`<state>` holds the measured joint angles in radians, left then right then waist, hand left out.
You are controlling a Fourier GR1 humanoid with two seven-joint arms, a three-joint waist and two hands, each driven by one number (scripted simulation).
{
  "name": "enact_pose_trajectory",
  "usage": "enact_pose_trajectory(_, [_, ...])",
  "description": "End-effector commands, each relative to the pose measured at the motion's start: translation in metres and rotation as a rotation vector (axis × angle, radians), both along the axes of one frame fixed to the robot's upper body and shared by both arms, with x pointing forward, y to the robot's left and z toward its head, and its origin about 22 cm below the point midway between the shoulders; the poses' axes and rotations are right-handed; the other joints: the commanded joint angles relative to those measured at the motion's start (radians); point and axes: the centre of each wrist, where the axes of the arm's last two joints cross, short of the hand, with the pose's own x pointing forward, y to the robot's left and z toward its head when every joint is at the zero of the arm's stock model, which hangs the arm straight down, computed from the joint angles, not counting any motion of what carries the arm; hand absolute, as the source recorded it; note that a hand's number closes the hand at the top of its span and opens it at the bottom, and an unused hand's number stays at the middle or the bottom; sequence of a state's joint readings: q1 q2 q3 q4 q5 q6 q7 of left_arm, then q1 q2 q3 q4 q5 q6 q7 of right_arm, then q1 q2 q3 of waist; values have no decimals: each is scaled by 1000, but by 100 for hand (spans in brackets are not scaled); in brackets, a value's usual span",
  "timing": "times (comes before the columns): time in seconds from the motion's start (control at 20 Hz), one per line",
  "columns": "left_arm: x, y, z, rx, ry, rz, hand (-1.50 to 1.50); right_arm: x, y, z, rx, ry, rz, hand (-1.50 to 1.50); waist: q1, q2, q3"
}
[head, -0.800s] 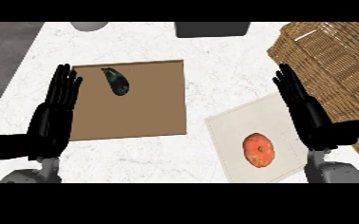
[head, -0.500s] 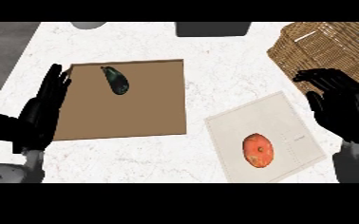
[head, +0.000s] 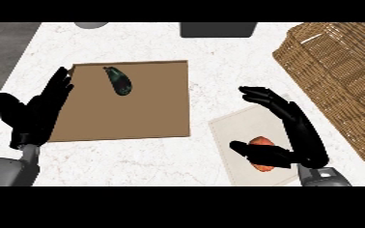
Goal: Pick the squash from the placemat and place it in the basket
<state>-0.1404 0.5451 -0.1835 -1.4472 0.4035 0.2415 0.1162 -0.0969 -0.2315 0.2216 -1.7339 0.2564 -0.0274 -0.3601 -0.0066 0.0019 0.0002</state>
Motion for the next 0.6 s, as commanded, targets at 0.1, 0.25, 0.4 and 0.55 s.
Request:
enact_pose_trajectory(0.1, [26,3,4,7,10,-6,0,-14,60,30,-62,60,-134,-150,-5,-2,-2])
enact_pose_trajectory(0.25, [4,2,-1,6,29,-12,0,-19,51,60,-235,195,-203,-150,2,-11,-4])
enact_pose_trajectory(0.4, [13,8,6,10,36,1,0,-8,35,85,-442,225,-358,-150,-9,-11,-8])
enact_pose_trajectory(0.55, [7,17,0,24,44,8,0,-6,10,103,-669,226,-566,-150,-20,-17,-10])
